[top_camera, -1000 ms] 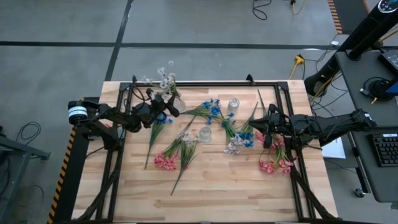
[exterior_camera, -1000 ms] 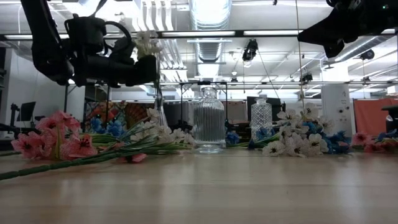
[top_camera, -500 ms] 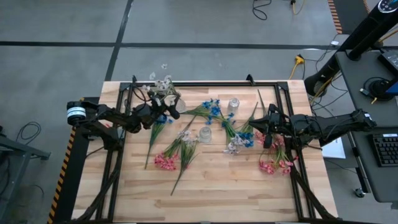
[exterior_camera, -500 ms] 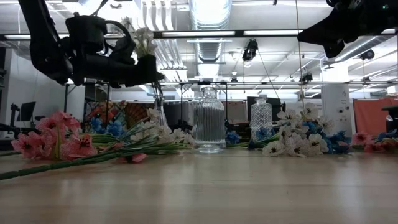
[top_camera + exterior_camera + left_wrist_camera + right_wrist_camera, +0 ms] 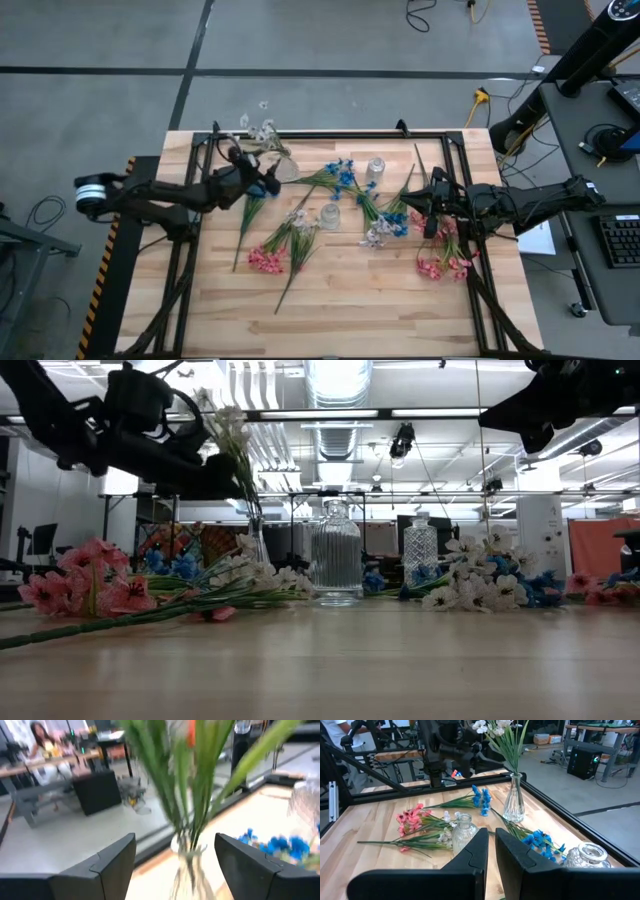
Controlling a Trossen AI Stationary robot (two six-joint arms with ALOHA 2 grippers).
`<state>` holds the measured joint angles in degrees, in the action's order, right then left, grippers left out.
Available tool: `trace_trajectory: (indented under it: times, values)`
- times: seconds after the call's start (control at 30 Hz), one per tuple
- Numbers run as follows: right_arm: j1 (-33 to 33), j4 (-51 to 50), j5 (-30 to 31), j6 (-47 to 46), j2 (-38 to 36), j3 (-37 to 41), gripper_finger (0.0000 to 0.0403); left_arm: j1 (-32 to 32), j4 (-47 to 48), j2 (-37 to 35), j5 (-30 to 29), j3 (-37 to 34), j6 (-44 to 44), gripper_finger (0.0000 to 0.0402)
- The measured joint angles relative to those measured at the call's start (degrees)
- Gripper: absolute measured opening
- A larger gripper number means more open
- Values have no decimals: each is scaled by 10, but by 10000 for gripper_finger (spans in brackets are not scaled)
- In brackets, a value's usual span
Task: Sort flowers into vase by color
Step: Put the left blue flower into the middle transparent vase
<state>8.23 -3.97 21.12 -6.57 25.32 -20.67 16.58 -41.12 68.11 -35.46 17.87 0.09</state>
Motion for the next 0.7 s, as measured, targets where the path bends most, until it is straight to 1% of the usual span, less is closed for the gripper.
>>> trace_trajectory:
  times: [0.2, 0.33, 0.43, 0.53, 0.63, 0.7]
  values:
    - [0, 0, 0, 0, 0, 0, 28, -27, 208, -110, 1, 10, -72, 254]
    - [0, 0, 0, -10, 0, 0, 28, -53, 408, -167, 6, 59, -157, 254]
    - [0, 0, 0, -15, 0, 0, 28, -72, 577, -179, 27, 116, -248, 254]
    - [0, 0, -3, -35, 0, 0, 28, -90, 720, -173, 60, 167, -322, 254]
    - [0, 0, -25, -56, 0, 0, 28, -111, 828, -163, 114, 201, -379, 254]
    - [0, 0, -43, -71, 0, 0, 28, -125, 877, -157, 148, 213, -406, 254]
